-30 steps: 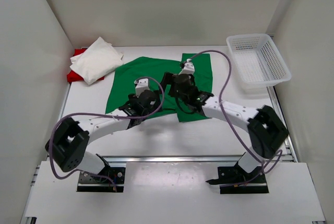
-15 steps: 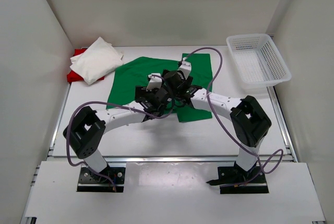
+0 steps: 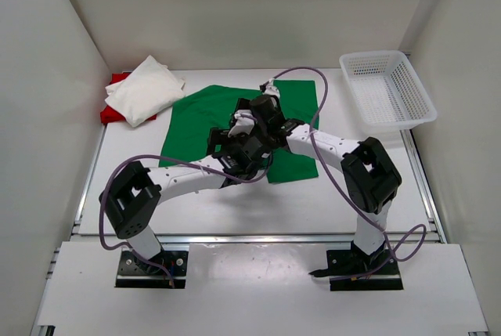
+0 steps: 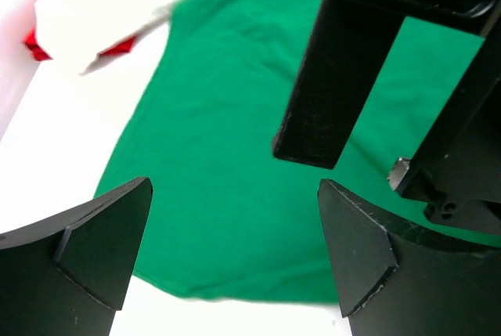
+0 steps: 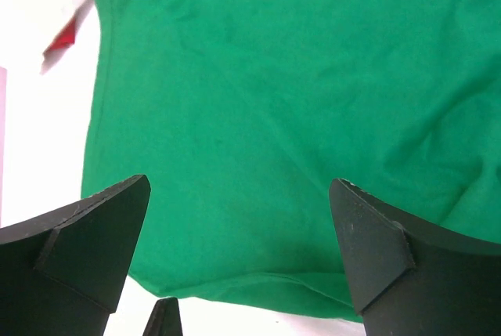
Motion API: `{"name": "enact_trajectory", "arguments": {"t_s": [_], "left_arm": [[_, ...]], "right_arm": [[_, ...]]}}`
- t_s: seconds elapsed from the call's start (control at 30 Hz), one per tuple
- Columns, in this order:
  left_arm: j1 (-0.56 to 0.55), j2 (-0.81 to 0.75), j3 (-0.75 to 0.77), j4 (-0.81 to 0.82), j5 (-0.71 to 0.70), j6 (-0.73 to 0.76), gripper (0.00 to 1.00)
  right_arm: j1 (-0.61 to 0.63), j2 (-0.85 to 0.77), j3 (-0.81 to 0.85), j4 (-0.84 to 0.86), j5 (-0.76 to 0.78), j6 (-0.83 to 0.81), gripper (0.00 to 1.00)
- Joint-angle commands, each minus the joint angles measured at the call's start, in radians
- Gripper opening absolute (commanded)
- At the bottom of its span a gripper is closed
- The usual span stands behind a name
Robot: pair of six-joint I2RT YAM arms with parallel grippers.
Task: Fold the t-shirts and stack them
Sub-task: Flatten out the tshirt
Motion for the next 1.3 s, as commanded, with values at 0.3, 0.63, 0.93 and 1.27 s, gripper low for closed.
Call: {"name": "enact_trajectory", "arguments": {"t_s": [0.3,0.63,0.93,1.27], "left_arm": [[0.022,-0.062,0.034,-0.007,0.163,-0.013,0.98],[0.438,-0.479,-0.302,0.108,0.808,-0.080,0.99],[0.592,-0.638,-0.467,0.373,1.223,-0.091,0.99],[0.672,-0.605,-0.501,0.209,1.170,-0.134,0.95]], "right_arm": [[-0.008,-0.046,-0.062,0.156,-0.147,-0.021,0.99],[-0.094,-0.350,-0.110,-0.121,0.020,-0.417,0.99],[-0.001,-0.564,-0.345,0.168,-0.105,-0.778,0.99],[-0.018,-0.605,-0.426,0.102,-0.054,-0.640,1.00]]}}
